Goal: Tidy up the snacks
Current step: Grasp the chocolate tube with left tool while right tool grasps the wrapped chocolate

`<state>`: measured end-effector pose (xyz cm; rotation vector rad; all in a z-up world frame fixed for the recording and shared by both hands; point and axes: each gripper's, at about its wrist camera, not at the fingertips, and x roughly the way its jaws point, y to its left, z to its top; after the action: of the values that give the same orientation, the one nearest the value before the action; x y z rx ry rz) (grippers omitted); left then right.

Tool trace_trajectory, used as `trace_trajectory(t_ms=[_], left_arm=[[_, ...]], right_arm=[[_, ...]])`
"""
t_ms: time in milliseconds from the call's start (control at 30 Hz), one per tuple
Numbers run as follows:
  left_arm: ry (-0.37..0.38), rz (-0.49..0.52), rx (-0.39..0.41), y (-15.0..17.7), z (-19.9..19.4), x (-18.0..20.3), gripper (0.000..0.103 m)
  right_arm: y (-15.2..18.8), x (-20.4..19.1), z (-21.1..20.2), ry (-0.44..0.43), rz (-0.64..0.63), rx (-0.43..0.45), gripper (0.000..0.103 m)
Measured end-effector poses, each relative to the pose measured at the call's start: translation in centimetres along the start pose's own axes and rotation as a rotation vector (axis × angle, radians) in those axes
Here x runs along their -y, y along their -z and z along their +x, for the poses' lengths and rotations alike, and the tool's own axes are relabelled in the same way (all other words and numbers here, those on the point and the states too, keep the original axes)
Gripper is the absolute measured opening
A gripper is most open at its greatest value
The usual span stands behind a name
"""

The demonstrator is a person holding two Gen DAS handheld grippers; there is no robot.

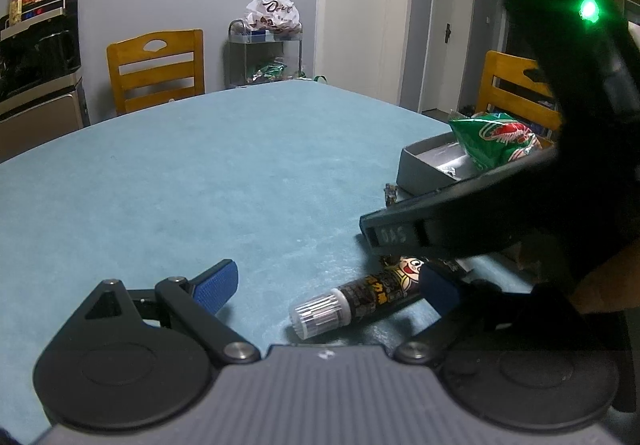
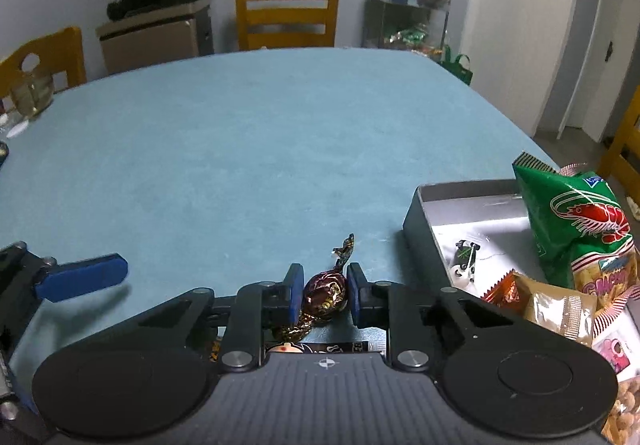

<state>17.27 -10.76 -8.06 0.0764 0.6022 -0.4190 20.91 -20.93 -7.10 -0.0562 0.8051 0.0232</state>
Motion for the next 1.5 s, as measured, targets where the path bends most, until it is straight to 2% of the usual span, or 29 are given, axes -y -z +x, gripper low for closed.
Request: trace_trajectory(t_ms=[200, 300, 433, 533, 633, 733, 867, 1167, 1333, 1500], left_arm=[[0.047, 0.041, -0.058, 0.1, 1.1, 0.8, 0.098], [0.046, 0.064, -0.074, 0.1, 1.4, 1.3, 0.098], [0.068, 0.089, -0.049, 0.2, 1.2, 1.6, 0.087], [0.071, 0.104, -0.017, 0.3, 0.4, 1.9, 0.073], [0.099, 0.149, -0.025, 0.7, -0.1, 2.5, 0.063], [0.114, 0.222, -0.045, 0.9, -0.3, 3.3, 0.056], [0.161, 0.245, -0.063, 1.1, -0.7, 3.6, 0.052], [0.06, 0.245, -0.036, 1.2, -0.5, 4.5, 0.051], [0.049, 0.206, -0.034, 1.0, 0.0, 3.9, 0.031], [0.047, 0.183, -0.035, 1.0, 0.1, 3.7, 0.022]], right_arm=[[0.7, 2.1, -2.2, -0.057, 0.065, 0.036, 0.025], [1.2, 3.4, -3.5, -0.081, 0.094, 0.053, 0.025], [1.6, 5.1, -5.0, -0.104, 0.123, 0.084, 0.025], [1.9, 5.9, -5.9, -0.137, 0.129, 0.084, 0.025], [2.6, 6.6, -6.8, -0.16, 0.133, 0.088, 0.025], [3.1, 6.8, -7.6, -0.189, 0.129, 0.076, 0.025], [3.9, 7.2, -8.8, -0.207, 0.101, 0.073, 0.025], [6.0, 5.2, -10.1, -0.255, -0.087, 0.016, 0.025], [6.5, 5.1, -10.5, -0.295, -0.13, -0.025, 0.025], [6.4, 4.3, -9.2, -0.283, -0.13, -0.037, 0.025]])
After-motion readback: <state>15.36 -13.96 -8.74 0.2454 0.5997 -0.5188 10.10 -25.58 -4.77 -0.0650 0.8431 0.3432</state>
